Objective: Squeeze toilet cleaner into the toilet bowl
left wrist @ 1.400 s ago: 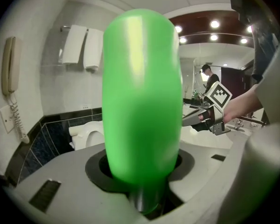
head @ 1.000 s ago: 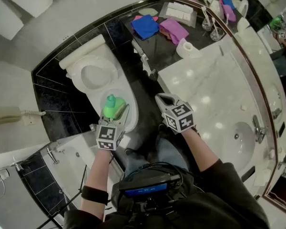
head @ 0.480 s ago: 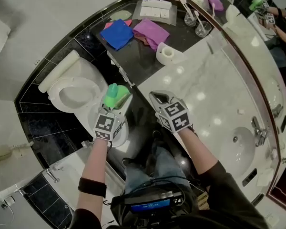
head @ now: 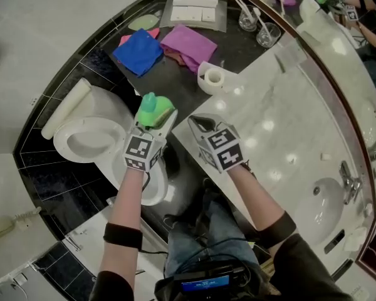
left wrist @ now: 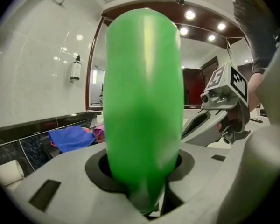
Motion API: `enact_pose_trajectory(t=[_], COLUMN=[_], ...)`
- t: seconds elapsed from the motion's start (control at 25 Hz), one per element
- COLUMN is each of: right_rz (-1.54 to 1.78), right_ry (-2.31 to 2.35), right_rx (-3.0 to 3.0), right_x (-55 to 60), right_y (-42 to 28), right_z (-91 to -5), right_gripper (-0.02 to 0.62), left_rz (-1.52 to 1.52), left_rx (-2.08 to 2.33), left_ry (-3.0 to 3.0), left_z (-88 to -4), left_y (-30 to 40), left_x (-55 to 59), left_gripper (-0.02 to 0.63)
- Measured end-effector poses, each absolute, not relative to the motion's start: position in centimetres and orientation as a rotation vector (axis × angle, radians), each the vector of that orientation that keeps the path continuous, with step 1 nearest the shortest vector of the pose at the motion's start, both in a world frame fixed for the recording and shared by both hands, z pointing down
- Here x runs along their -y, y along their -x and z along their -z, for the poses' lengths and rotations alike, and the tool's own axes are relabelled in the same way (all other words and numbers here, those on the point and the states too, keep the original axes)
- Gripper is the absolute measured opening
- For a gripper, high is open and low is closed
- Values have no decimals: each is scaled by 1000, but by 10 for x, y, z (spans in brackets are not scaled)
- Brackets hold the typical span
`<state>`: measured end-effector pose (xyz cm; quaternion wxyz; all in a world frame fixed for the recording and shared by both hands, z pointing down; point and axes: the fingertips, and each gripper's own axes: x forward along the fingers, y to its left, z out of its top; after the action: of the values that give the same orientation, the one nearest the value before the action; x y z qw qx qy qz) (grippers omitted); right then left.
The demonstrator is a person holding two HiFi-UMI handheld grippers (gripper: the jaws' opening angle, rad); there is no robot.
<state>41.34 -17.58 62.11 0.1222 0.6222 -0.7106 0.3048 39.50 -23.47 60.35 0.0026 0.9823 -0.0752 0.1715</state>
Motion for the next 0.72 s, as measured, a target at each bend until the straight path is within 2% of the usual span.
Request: enact_pose_trajectory(t=[0.4,0.72], right_rz=[-928,-950], right_ry=[-1819,-1826], right_rx=[2058,2064], right_x=[204,206], right_y=[-441,-449], right_z=[-651,-657], right_gripper=[14,14], left_rz=[-571,-572], left_rx=[216,185], left_ry=[-3108,-3093], left_z=[-633,-648], left_y=[-442,-452], left_x=[260,261], left_gripper=[193,194])
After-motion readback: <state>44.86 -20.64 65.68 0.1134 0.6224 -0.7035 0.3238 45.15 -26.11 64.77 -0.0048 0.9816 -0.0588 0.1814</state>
